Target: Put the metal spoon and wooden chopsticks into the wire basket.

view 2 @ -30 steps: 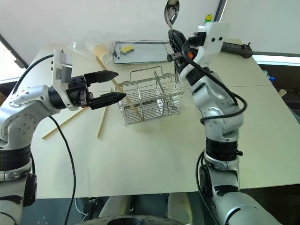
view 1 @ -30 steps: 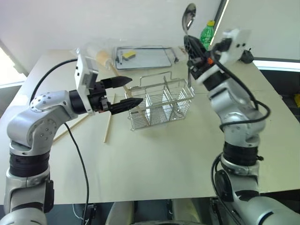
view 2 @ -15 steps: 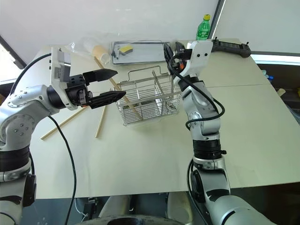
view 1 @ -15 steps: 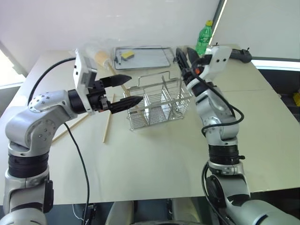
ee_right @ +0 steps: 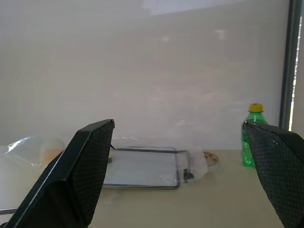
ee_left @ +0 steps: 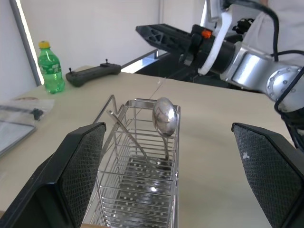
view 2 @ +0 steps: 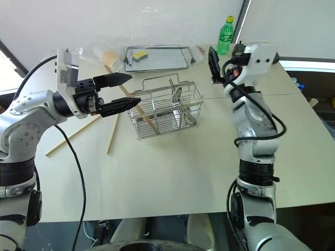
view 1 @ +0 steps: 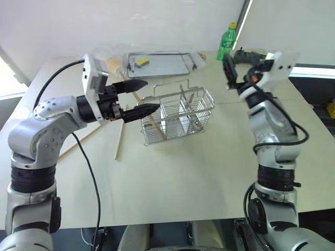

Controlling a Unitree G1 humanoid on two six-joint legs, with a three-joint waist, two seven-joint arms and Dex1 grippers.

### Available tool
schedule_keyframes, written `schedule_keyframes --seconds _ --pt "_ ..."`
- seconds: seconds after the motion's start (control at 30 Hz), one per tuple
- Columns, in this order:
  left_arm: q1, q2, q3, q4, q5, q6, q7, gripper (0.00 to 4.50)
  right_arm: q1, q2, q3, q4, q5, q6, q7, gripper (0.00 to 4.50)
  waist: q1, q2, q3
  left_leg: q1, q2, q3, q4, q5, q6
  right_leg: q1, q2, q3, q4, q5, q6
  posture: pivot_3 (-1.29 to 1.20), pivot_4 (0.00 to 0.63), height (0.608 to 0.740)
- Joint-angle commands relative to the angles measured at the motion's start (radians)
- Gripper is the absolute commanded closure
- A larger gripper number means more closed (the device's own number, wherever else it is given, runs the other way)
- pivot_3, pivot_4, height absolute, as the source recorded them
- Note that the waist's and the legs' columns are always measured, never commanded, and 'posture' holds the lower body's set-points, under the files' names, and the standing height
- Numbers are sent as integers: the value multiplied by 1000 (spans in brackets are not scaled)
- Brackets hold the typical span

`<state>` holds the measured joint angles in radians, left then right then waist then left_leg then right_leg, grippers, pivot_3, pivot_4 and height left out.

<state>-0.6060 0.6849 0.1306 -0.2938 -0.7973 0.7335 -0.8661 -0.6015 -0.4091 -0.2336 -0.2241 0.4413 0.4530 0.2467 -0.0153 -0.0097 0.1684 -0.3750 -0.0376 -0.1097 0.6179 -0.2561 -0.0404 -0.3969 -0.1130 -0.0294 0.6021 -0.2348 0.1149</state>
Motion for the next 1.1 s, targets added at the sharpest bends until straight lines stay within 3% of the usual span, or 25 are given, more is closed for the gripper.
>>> schedule_keyframes --seconds 0.03,0.17,0.3,0.43,0.53,0.63,0.8,1.1 --pt "-30 22 25 -11 4 -17 -5 0 -16 -213 -106 -151 214 155 222 65 6 0 0 -1 0 0 0 0 0 0 0 0 -1 0 0 0 150 709" --pt "-38 62 42 42 45 -32 -6 0 89 -469 -225 -212 393 276 476 65 5 -2 0 0 0 0 -2 -2 3 3 0 -2 -5 -1 1 0 150 709" --pt "-52 135 72 172 116 -94 -46 0 243 -604 -368 -261 545 397 614 65 3 -4 1 0 1 1 -1 -2 4 3 -1 -1 -6 -1 1 0 150 709" --pt "-55 195 66 337 212 -192 -93 0 475 -558 -433 -406 595 410 628 65 7 -5 0 1 2 1 -1 -2 4 3 0 -1 -5 -2 -1 0 150 709" --pt "-60 230 47 475 287 -271 -141 0 684 -513 -432 -543 577 377 685 65 14 -6 0 1 1 1 -1 -2 3 3 -1 -2 -5 -3 -2 0 150 709" --pt "-74 251 13 594 361 -342 -191 0 801 -501 -421 -598 518 324 722 65 23 -7 1 0 1 2 0 -2 3 3 -2 -1 -6 -3 -2 0 150 709" --pt "-99 240 -126 805 547 -488 -253 0 812 -484 -405 -592 516 274 687 65 31 -9 0 0 0 3 2 -3 3 4 -4 -1 -6 -3 -2 0 150 709" --pt "-417 94 -365 1331 866 -644 -257 0 800 -463 -376 -596 542 237 606 65 57 -13 0 -6 0 1 4 -2 3 1 -3 -4 -6 -1 2 0 150 709"
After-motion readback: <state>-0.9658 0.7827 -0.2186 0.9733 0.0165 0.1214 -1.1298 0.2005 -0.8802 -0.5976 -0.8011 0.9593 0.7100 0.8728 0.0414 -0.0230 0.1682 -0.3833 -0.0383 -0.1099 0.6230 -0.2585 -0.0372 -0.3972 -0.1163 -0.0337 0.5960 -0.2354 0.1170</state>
